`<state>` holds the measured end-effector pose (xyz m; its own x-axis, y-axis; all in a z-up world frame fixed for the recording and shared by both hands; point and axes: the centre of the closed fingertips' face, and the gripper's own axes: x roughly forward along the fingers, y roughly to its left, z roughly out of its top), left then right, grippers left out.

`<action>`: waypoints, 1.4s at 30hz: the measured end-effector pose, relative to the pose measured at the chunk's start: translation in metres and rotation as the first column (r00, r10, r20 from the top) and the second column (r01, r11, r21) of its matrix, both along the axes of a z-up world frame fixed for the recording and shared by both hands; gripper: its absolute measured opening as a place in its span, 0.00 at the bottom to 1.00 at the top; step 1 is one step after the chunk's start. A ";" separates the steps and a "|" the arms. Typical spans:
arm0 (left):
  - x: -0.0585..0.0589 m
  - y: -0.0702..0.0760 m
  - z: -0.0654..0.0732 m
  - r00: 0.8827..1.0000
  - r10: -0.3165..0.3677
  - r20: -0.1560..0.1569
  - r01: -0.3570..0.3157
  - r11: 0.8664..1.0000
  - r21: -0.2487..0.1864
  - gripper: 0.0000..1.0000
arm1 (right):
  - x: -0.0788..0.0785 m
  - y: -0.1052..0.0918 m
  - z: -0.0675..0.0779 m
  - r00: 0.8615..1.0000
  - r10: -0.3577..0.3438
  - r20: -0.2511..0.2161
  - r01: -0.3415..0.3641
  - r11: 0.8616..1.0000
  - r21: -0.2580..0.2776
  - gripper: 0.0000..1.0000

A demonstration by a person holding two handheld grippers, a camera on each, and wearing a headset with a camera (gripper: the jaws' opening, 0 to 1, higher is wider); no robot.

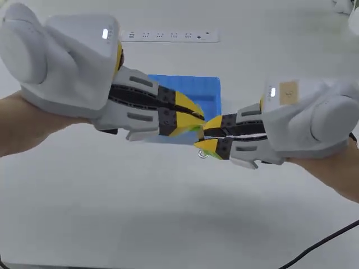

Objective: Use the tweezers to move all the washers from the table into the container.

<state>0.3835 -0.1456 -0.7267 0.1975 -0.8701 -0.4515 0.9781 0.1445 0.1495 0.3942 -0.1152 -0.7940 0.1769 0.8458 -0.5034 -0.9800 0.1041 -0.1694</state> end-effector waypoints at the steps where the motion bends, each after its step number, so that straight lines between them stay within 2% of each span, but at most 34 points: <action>1: 0.000 0.000 -0.002 1.000 -0.001 -0.002 0.001 1.000 0.003 0.06 | 0.001 -0.001 -0.001 1.000 -0.004 -0.001 0.004 1.000 -0.001 0.12; 5: 0.002 -0.002 -0.007 1.000 -0.018 0.009 0.018 1.000 0.012 0.06 | 0.006 -0.003 -0.007 1.000 -0.020 -0.014 0.020 1.000 -0.001 0.12; 8: 0.005 -0.002 -0.015 1.000 -0.023 -0.013 0.024 1.000 0.012 0.06 | 0.009 -0.005 -0.015 0.999 -0.027 -0.023 0.026 1.000 -0.014 0.12; 9: 0.004 -0.002 -0.018 0.999 -0.028 -0.035 0.028 1.000 0.013 0.06 | 0.010 -0.006 -0.017 0.999 -0.027 -0.026 0.027 0.999 -0.017 0.12; 10: 0.005 -0.002 -0.019 0.999 -0.027 -0.026 0.027 1.000 0.015 0.06 | 0.011 -0.006 -0.020 0.999 -0.028 -0.033 0.027 0.999 -0.020 0.12; 11: 0.005 -0.002 -0.022 0.999 -0.033 -0.037 0.034 0.999 0.019 0.06 | 0.012 -0.006 -0.023 0.999 -0.029 -0.034 0.028 0.999 -0.028 0.12; 16: 0.008 -0.002 -0.032 0.998 -0.035 -0.049 0.036 0.999 0.029 0.06 | 0.018 -0.004 -0.036 0.998 -0.040 -0.055 0.038 0.999 -0.036 0.12; 17: 0.008 -0.002 -0.034 0.998 -0.034 -0.061 0.036 0.999 0.028 0.06 | 0.018 -0.004 -0.037 0.997 -0.039 -0.060 0.037 0.999 -0.037 0.12; 24: 0.010 0.000 -0.045 0.996 -0.042 -0.076 0.045 0.998 0.041 0.06 | 0.022 -0.003 -0.049 0.995 -0.049 -0.086 0.046 0.998 -0.044 0.12; 25: 0.017 0.003 -0.048 0.996 -0.044 -0.076 0.047 0.998 0.043 0.06 | 0.023 -0.004 -0.050 0.995 -0.051 -0.090 0.047 0.998 -0.046 0.12; 26: 0.018 0.003 -0.050 0.996 -0.043 -0.081 0.047 0.998 0.045 0.06 | 0.024 -0.004 -0.052 0.994 -0.054 -0.092 0.050 0.998 -0.048 0.12; 32: 0.022 0.004 -0.056 0.995 -0.050 -0.091 0.055 0.997 0.057 0.06 | 0.028 -0.003 -0.057 0.992 -0.065 -0.110 0.060 0.997 -0.049 0.12; 35: 0.023 0.006 -0.060 0.993 -0.054 -0.108 0.062 0.996 0.068 0.06 | 0.025 -0.001 -0.060 0.991 -0.059 -0.122 0.053 0.997 -0.051 0.12; 36: 0.023 0.006 -0.061 0.993 -0.055 -0.105 0.063 0.995 0.071 0.06 | 0.024 0.000 -0.061 0.991 -0.055 -0.125 0.048 0.998 -0.051 0.12; 42: 0.025 0.006 -0.060 0.992 -0.048 -0.115 0.056 0.996 0.066 0.06 | 0.025 0.001 -0.061 0.988 -0.069 -0.138 0.065 0.997 -0.036 0.12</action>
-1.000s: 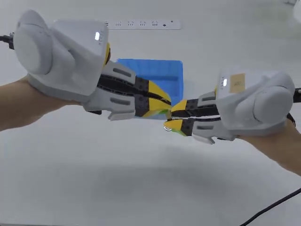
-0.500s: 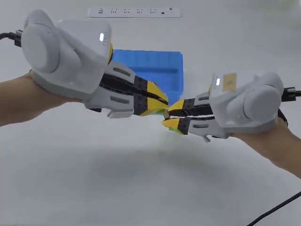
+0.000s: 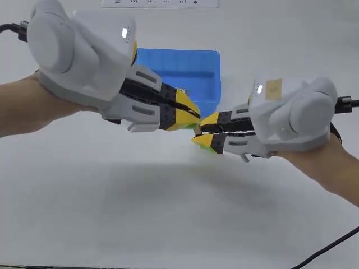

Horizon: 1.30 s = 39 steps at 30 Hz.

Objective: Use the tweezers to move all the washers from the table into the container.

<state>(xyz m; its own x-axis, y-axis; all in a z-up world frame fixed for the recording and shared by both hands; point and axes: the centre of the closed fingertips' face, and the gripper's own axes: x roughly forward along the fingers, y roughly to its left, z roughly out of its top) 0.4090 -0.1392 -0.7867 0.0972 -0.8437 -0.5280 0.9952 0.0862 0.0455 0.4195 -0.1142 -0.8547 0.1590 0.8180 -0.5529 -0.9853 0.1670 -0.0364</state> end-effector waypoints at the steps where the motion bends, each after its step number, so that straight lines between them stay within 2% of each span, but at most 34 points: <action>1: 0.000 0.000 0.000 1.000 0.001 -0.003 -0.001 1.000 0.001 0.06 | 0.000 0.000 0.000 1.000 -0.001 0.000 0.001 1.000 0.000 0.12; 6: -0.004 -0.004 0.000 1.000 -0.019 0.000 0.019 0.999 0.036 0.06 | -0.003 0.001 0.000 1.000 0.009 -0.005 -0.009 1.000 -0.008 0.12; 12: 0.000 -0.001 -0.003 1.000 -0.021 0.003 0.021 0.999 0.048 0.06 | -0.003 0.000 0.000 1.000 0.002 -0.009 -0.002 1.000 -0.006 0.12; 24: 0.003 -0.001 -0.005 1.000 -0.016 -0.021 0.017 0.998 0.057 0.06 | -0.003 0.001 0.000 1.000 0.022 -0.005 -0.023 1.000 -0.015 0.11; 31: -0.001 -0.004 -0.004 0.999 -0.038 -0.019 0.039 0.997 0.068 0.06 | -0.006 -0.001 0.000 1.000 0.028 -0.008 -0.028 0.999 -0.027 0.10; 35: -0.005 0.000 0.006 0.998 -0.055 -0.023 0.057 0.996 0.071 0.06 | -0.011 0.001 0.008 0.999 0.035 -0.008 -0.035 0.999 -0.013 0.10; 39: -0.007 0.003 0.019 0.998 -0.052 -0.017 0.053 0.997 0.061 0.06 | -0.013 0.006 0.023 0.999 0.040 0.006 -0.040 0.999 0.009 0.10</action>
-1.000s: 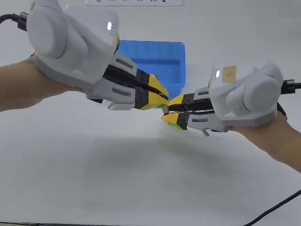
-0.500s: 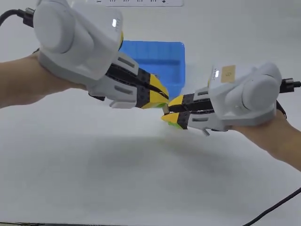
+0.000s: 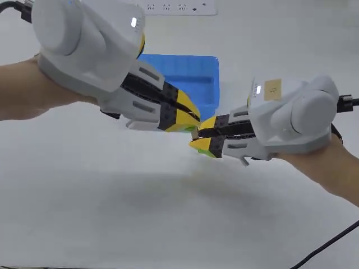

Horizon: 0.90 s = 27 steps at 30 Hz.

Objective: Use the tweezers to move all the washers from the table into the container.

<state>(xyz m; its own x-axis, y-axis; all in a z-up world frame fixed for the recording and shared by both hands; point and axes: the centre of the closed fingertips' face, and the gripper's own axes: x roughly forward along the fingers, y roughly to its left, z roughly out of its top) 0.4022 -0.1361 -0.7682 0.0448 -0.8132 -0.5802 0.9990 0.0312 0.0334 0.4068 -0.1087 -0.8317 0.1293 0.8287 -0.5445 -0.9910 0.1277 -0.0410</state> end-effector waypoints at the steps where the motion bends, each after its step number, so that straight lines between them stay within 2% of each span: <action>1: 0.000 0.001 0.003 1.000 0.001 0.003 -0.001 1.000 -0.002 0.06 | 0.000 0.001 0.004 1.000 -0.001 0.001 0.001 1.000 0.004 0.10; 5: 0.001 0.001 0.013 1.000 0.003 0.017 -0.003 1.000 -0.008 0.06 | 0.002 0.006 0.017 1.000 0.006 0.018 -0.006 1.000 0.017 0.10; 6: 0.002 0.002 0.016 0.999 -0.004 0.032 0.004 1.000 -0.001 0.06 | 0.003 0.007 0.021 1.000 0.011 0.027 -0.011 1.000 0.019 0.10; 9: 0.003 0.003 0.027 0.999 -0.013 0.050 0.013 1.000 0.006 0.06 | 0.006 0.009 0.031 0.998 0.026 0.054 -0.027 0.999 0.021 0.10; 15: 0.013 0.007 0.042 0.995 -0.016 0.096 0.015 1.000 0.008 0.06 | 0.017 0.013 0.047 0.995 0.031 0.098 -0.033 0.999 0.025 0.10; 20: 0.021 0.011 0.050 0.990 -0.030 0.135 0.028 0.999 0.016 0.06 | 0.026 0.016 0.055 0.992 0.024 0.126 -0.029 0.999 0.037 0.10; 27: 0.031 0.013 0.061 0.986 -0.042 0.159 0.039 0.999 0.022 0.06 | 0.042 0.020 0.064 0.988 0.020 0.153 -0.030 0.998 0.062 0.10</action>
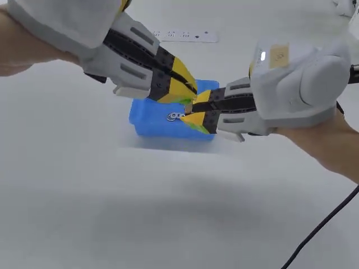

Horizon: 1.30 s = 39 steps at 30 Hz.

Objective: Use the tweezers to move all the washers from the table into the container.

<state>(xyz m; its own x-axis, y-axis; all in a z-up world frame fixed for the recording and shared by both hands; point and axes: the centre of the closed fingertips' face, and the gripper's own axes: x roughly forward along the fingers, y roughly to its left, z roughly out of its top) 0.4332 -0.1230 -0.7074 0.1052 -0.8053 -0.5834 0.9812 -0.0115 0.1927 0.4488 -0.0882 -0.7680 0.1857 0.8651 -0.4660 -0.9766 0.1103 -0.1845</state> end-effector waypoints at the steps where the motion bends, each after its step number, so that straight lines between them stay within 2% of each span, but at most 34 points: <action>1: 0.002 0.000 0.000 1.000 0.001 0.001 -0.001 1.000 0.001 0.06 | 0.002 0.001 0.000 1.000 -0.001 0.002 0.001 1.000 0.000 0.10; 5: 0.016 0.002 -0.002 1.000 0.012 0.021 -0.012 1.000 -0.005 0.06 | 0.018 0.002 -0.001 1.000 -0.008 0.013 0.008 1.000 -0.005 0.10; 9: 0.028 0.002 -0.007 0.999 0.021 0.026 -0.020 1.000 -0.010 0.06 | 0.032 0.003 -0.006 1.000 0.000 0.023 0.000 1.000 -0.019 0.10; 13: 0.040 0.004 -0.016 0.999 0.017 0.029 -0.017 1.000 0.001 0.06 | 0.043 0.006 -0.016 1.000 0.007 0.025 -0.006 0.999 -0.035 0.10; 16: 0.048 0.007 -0.029 1.000 0.012 0.013 -0.012 1.000 0.015 0.06 | 0.050 0.009 -0.027 1.000 0.010 0.014 -0.010 0.999 -0.049 0.10; 20: 0.053 0.008 -0.044 1.000 0.004 -0.003 -0.004 0.999 0.032 0.06 | 0.057 0.010 -0.047 1.000 0.024 -0.006 -0.024 0.997 -0.076 0.10; 26: 0.058 0.007 -0.061 1.000 -0.002 -0.028 0.003 0.999 0.040 0.06 | 0.059 0.011 -0.064 0.999 0.024 -0.034 -0.027 0.995 -0.101 0.10; 34: 0.062 0.008 -0.073 0.999 -0.002 -0.049 0.005 0.999 0.044 0.06 | 0.059 0.011 -0.074 0.998 0.022 -0.056 -0.028 0.993 -0.118 0.10; 39: 0.062 0.010 -0.077 0.999 -0.005 -0.049 0.007 0.999 0.050 0.06 | 0.059 0.011 -0.076 0.998 0.003 -0.070 -0.012 0.993 -0.119 0.11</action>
<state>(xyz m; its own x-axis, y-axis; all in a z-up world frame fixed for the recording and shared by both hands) 0.4950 -0.1134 -0.7842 0.0710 -0.7755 -0.6274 0.9893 -0.0256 0.1436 0.5081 -0.0768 -0.8438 0.1429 0.8040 -0.5772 -0.9883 0.0844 -0.1271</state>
